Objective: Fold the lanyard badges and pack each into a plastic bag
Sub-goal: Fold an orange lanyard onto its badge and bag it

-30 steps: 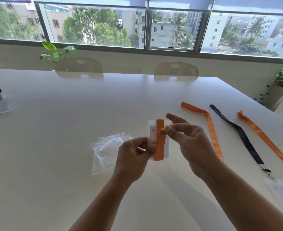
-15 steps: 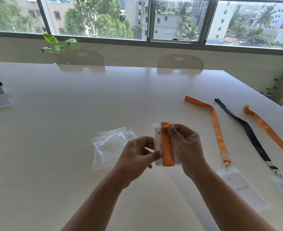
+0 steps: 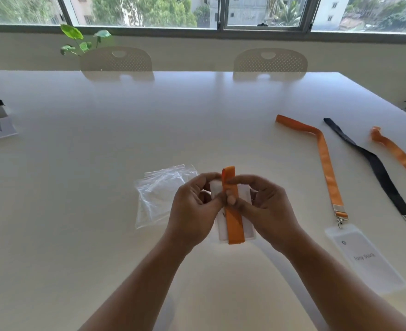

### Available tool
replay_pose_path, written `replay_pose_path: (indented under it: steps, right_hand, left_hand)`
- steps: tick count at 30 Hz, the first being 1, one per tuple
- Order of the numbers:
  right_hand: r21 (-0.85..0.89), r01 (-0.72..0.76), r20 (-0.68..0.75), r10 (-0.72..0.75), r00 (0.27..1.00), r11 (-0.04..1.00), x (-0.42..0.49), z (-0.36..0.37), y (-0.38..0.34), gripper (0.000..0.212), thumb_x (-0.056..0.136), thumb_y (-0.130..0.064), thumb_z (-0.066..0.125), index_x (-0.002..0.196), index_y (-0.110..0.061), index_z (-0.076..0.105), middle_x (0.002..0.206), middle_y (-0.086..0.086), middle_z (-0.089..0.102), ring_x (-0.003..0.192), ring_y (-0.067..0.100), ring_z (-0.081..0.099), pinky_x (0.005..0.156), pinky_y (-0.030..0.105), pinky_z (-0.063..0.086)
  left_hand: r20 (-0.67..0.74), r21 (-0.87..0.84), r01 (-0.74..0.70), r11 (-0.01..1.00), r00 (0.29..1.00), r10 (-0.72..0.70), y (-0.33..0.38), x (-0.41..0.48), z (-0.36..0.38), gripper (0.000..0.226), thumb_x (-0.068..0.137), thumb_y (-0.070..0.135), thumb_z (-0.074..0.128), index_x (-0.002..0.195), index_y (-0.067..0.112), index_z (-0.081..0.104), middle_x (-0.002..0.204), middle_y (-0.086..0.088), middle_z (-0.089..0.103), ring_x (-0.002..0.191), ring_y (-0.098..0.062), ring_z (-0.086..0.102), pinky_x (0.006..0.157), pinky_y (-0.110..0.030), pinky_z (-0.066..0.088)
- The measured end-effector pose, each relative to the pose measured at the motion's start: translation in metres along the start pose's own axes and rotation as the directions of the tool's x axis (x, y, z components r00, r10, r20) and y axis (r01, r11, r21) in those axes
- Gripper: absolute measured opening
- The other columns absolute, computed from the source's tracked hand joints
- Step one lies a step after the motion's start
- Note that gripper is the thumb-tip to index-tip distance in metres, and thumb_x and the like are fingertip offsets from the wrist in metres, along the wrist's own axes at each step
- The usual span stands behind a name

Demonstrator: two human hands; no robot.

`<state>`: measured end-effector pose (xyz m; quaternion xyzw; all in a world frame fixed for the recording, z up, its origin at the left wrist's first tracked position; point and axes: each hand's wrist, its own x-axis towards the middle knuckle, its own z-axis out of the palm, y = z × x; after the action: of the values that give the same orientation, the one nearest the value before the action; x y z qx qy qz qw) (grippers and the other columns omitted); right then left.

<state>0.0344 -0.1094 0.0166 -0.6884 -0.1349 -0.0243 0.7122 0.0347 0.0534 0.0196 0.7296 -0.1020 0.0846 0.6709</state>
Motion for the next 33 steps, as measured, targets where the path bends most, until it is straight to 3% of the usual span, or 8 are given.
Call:
replay_pose_path:
  steps: [5, 7, 10, 12, 14, 19, 24, 33]
  right_hand:
    - [-0.043, 0.021, 0.121, -0.016, 0.992, 0.999, 0.0, 0.0, 0.003, 0.057, 0.081, -0.008, 0.077, 0.13, -0.033, 0.061, 0.124, -0.003, 0.068, 0.1, 0.026, 0.072, 0.078, 0.043, 0.061]
    - [-0.081, 0.036, 0.092, -0.029, 0.995, 0.996, -0.001, 0.002, 0.005, 0.058, 0.079, -0.006, 0.079, 0.128, -0.033, 0.062, 0.124, -0.001, 0.068, 0.099, 0.026, 0.072, 0.076, 0.044, 0.061]
    - [-0.075, 0.046, 0.038, -0.043, 0.998, 0.996, -0.003, 0.003, 0.005, 0.057, 0.073, -0.013, 0.083, 0.123, -0.035, 0.066, 0.119, -0.006, 0.07, 0.096, 0.024, 0.073, 0.072, 0.037, 0.062]
    - [-0.091, 0.024, -0.022, -0.026, 0.999, 0.996, -0.003, 0.004, 0.004, 0.056, 0.068, -0.019, 0.083, 0.116, -0.043, 0.068, 0.113, -0.012, 0.071, 0.091, 0.021, 0.074, 0.069, 0.029, 0.061]
    - [-0.088, -0.003, -0.074, -0.003, 0.997, 0.996, -0.002, 0.003, 0.006, 0.056, 0.069, -0.011, 0.085, 0.111, -0.045, 0.07, 0.106, -0.012, 0.073, 0.084, 0.02, 0.074, 0.067, 0.028, 0.06]
    - [-0.008, -0.042, -0.135, 0.041, 0.99, 0.999, -0.003, 0.004, 0.011, 0.044, 0.079, 0.001, 0.076, 0.104, -0.036, 0.075, 0.084, -0.005, 0.077, 0.065, 0.011, 0.071, 0.06, 0.023, 0.056]
    - [0.029, -0.062, -0.16, 0.066, 0.985, 0.998, -0.004, 0.005, 0.017, 0.037, 0.082, 0.001, 0.073, 0.103, -0.029, 0.076, 0.076, -0.002, 0.075, 0.062, 0.009, 0.068, 0.057, 0.023, 0.055]
    - [0.087, -0.091, -0.18, 0.105, 0.978, 0.992, -0.004, 0.006, 0.018, 0.034, 0.084, 0.0, 0.07, 0.106, -0.025, 0.074, 0.078, 0.003, 0.074, 0.063, 0.015, 0.068, 0.057, 0.027, 0.056]
  left_hand:
    - [-0.041, 0.001, -0.008, 1.0, 0.999, 0.008, 0.004, 0.001, -0.004, 0.009, 0.084, 0.033, 0.072, 0.092, 0.038, 0.071, 0.078, 0.014, 0.071, 0.071, -0.022, 0.065, 0.067, -0.033, 0.062]
    - [-0.019, 0.068, -0.017, 0.998, 1.0, 0.019, 0.004, 0.003, -0.007, 0.008, 0.085, 0.03, 0.074, 0.092, 0.035, 0.072, 0.077, 0.015, 0.07, 0.07, -0.022, 0.065, 0.066, -0.034, 0.062]
    - [-0.002, 0.247, -0.048, 0.968, 0.999, 0.05, 0.003, 0.007, -0.015, 0.02, 0.084, 0.04, 0.075, 0.099, 0.028, 0.072, 0.08, 0.015, 0.071, 0.067, -0.005, 0.066, 0.061, -0.018, 0.056]
    - [-0.062, 0.346, -0.039, 0.937, 0.996, 0.064, 0.004, 0.014, -0.027, 0.032, 0.082, 0.049, 0.073, 0.106, 0.028, 0.071, 0.083, 0.019, 0.07, 0.071, 0.002, 0.066, 0.061, -0.012, 0.052]
    - [-0.197, 0.41, -0.014, 0.912, 0.975, 0.104, 0.004, 0.023, -0.049, 0.027, 0.082, 0.044, 0.075, 0.103, 0.027, 0.072, 0.082, 0.02, 0.071, 0.069, 0.003, 0.066, 0.065, -0.015, 0.052]
    - [-0.473, 0.699, 0.315, 0.642, 0.877, 0.084, -0.016, 0.035, -0.11, 0.033, 0.085, 0.041, 0.072, 0.108, 0.017, 0.074, 0.112, -0.005, 0.072, 0.103, -0.027, 0.066, 0.089, -0.035, 0.05]
    - [-0.478, 0.758, 0.459, 0.462, 0.874, -0.083, -0.037, 0.036, -0.12, 0.047, 0.085, 0.054, 0.067, 0.112, 0.016, 0.072, 0.127, -0.003, 0.065, 0.122, -0.032, 0.052, 0.098, -0.039, 0.042]
    - [-0.499, 0.687, 0.393, 0.611, 0.867, 0.004, -0.035, 0.037, -0.116, 0.01, 0.082, 0.029, 0.076, 0.083, 0.021, 0.072, 0.097, -0.007, 0.072, 0.105, -0.032, 0.062, 0.086, -0.036, 0.048]
